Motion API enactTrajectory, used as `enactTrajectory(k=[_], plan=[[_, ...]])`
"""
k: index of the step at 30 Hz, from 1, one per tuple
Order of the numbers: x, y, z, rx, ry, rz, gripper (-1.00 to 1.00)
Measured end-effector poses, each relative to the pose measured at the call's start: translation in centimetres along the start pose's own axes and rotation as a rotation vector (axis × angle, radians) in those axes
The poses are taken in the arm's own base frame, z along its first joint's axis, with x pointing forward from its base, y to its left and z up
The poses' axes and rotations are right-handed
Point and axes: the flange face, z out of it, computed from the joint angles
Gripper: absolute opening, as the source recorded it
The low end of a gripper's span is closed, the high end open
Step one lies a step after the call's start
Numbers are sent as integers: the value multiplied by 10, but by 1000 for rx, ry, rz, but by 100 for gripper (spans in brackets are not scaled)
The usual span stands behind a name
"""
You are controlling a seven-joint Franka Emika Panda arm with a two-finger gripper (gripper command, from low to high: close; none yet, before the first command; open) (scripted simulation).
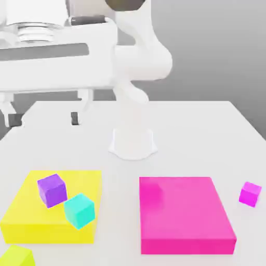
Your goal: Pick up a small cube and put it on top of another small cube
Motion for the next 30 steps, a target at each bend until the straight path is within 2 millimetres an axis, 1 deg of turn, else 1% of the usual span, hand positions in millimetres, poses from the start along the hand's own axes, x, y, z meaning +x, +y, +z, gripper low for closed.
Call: enactTrajectory(k=[2, 6, 10, 13, 17, 18, 23, 24, 25, 26, 28, 29, 30], plan=[[12, 16, 32, -39, -22, 24, 0], [25, 48, 97, -119, -67, 53, 0], [34, 89, 157, -204, -105, 86, 0], [38, 125, 200, -271, -131, 110, 0], [32, 149, 258, -291, -138, 115, 0], [30, 153, 268, -291, -138, 116, -100], [29, 152, 268, -291, -140, 116, -100], [29, 154, 273, -291, -140, 116, -100], [30, 153, 269, -292, -139, 116, -100], [32, 150, 259, -292, -139, 115, -100], [36, 142, 233, -291, -139, 115, -100], [36, 139, 221, -290, -141, 118, -100], [32, 134, 210, -287, -145, 127, -100]])
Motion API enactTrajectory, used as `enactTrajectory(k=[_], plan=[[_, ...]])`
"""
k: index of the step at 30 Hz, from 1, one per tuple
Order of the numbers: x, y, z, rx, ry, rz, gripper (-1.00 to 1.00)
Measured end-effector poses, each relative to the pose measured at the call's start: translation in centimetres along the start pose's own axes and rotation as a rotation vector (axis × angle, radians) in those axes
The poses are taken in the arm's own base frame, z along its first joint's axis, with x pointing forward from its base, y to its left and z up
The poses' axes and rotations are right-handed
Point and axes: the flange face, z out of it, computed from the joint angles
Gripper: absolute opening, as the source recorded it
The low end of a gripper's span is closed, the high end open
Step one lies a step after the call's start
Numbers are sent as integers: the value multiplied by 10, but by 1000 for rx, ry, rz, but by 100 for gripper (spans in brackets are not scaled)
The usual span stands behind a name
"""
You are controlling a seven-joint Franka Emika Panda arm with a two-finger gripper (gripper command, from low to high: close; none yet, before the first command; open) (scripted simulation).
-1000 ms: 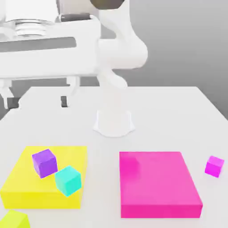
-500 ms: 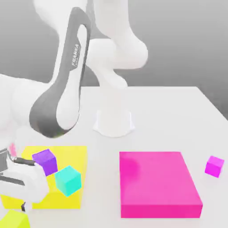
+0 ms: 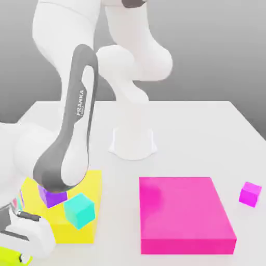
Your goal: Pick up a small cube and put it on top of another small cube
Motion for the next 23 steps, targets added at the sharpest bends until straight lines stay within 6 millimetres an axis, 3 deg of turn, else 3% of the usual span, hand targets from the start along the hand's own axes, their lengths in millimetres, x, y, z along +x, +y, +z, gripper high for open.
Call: enactTrajectory(k=[10, 15, 17, 19, 20, 23], plan=[[-90, 2, -81, 17, -32, 83, -100], [-136, 15, -113, 3, -6, 122, -100], [-143, 17, -100, -1, 2, 131, -100], [-145, 18, -75, -2, 5, 131, -100], [-146, 18, -62, -3, 6, 131, 100], [-148, 16, -62, -3, 6, 124, 100]])
